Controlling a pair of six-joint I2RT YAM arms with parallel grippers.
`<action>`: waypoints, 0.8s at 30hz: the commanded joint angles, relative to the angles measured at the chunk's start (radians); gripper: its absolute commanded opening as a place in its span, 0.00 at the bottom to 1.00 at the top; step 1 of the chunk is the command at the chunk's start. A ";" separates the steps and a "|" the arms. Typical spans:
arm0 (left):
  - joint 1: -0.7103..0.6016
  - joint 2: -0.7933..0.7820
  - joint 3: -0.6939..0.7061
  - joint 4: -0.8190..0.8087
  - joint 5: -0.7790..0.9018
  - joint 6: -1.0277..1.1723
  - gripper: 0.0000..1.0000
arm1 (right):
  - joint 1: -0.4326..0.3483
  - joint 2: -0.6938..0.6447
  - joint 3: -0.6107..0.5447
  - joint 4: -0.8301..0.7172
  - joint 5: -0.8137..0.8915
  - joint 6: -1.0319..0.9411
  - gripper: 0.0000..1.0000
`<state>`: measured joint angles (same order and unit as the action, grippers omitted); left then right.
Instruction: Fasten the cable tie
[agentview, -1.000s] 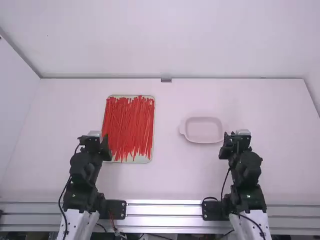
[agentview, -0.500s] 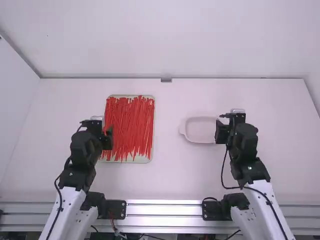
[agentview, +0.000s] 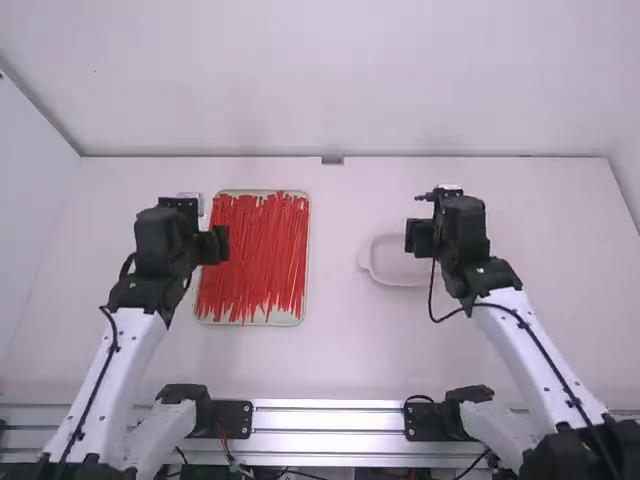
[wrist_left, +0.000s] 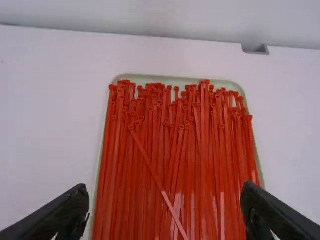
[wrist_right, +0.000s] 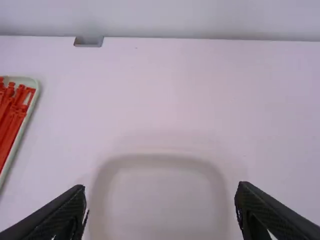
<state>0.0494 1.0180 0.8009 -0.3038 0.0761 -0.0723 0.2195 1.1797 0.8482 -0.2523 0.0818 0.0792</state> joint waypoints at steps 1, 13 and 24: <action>0.012 0.050 0.107 -0.035 -0.001 -0.010 0.84 | 0.013 0.043 0.080 -0.015 0.001 0.012 0.84; 0.021 0.380 0.374 -0.140 0.008 -0.025 0.97 | 0.035 0.219 0.217 -0.094 0.042 0.017 0.96; 0.022 0.628 0.546 -0.203 0.013 -0.035 0.99 | 0.043 0.254 0.245 -0.089 0.010 0.019 0.99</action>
<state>0.0616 1.6310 1.3094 -0.5045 0.0784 -0.0990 0.2600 1.4250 1.0546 -0.3439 0.1085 0.1017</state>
